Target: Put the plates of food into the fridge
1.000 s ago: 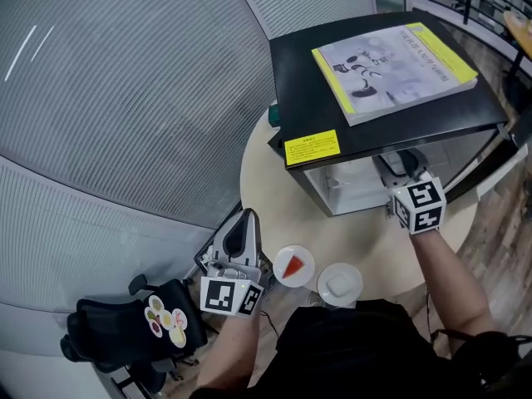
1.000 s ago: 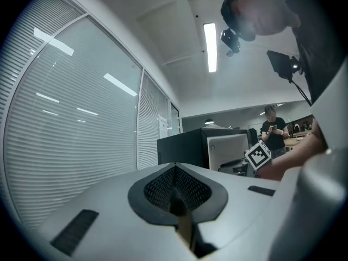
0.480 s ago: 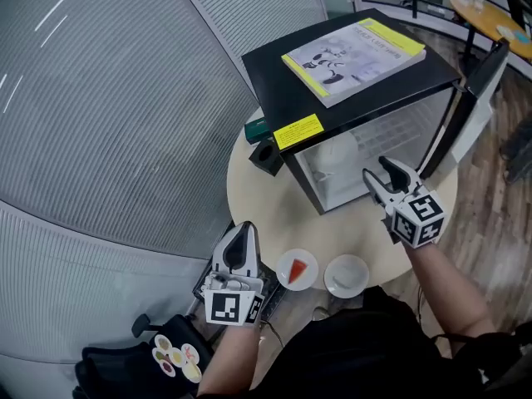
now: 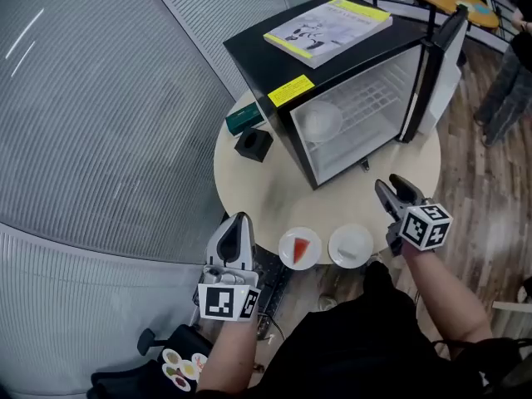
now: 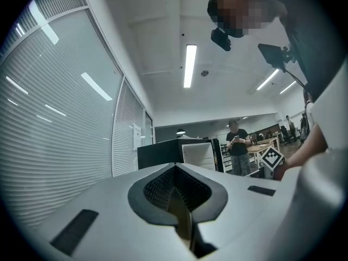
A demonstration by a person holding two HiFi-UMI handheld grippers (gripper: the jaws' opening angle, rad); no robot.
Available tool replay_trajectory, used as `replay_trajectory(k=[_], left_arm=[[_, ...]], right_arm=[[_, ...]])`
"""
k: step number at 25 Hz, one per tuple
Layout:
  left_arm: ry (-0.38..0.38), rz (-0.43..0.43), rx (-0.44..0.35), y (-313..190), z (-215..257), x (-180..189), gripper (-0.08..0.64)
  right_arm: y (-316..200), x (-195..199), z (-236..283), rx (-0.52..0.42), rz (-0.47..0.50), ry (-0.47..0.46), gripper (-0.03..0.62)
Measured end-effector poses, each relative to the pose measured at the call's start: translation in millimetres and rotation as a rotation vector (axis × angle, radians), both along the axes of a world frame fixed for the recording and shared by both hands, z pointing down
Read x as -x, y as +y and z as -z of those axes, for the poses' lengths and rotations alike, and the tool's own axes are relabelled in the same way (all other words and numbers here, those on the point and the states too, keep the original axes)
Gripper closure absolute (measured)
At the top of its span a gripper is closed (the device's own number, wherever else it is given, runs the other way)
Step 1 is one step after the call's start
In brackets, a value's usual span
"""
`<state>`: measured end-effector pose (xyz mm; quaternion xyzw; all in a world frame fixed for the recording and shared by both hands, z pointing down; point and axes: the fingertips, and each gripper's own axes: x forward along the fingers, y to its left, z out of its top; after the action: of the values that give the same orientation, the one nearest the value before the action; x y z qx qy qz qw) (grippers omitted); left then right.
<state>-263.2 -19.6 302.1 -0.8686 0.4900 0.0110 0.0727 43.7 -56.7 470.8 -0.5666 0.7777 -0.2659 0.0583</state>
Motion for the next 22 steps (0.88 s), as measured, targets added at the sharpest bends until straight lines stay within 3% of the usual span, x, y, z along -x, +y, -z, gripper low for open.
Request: replay_trajectory(k=[11, 22], left_arm=[[-0.038, -0.124, 0.015, 35.0, -16.0, -6.9, 0.558], [-0.112, -0.116, 0.049, 56.3, -30.9, 9.7, 0.558]], right_arm=[[119.0, 0.8, -129.7, 0.251, -0.196, -0.203, 0.383], [167.3, 52.9, -256.1, 0.496, -0.283, -0.517, 0.383]])
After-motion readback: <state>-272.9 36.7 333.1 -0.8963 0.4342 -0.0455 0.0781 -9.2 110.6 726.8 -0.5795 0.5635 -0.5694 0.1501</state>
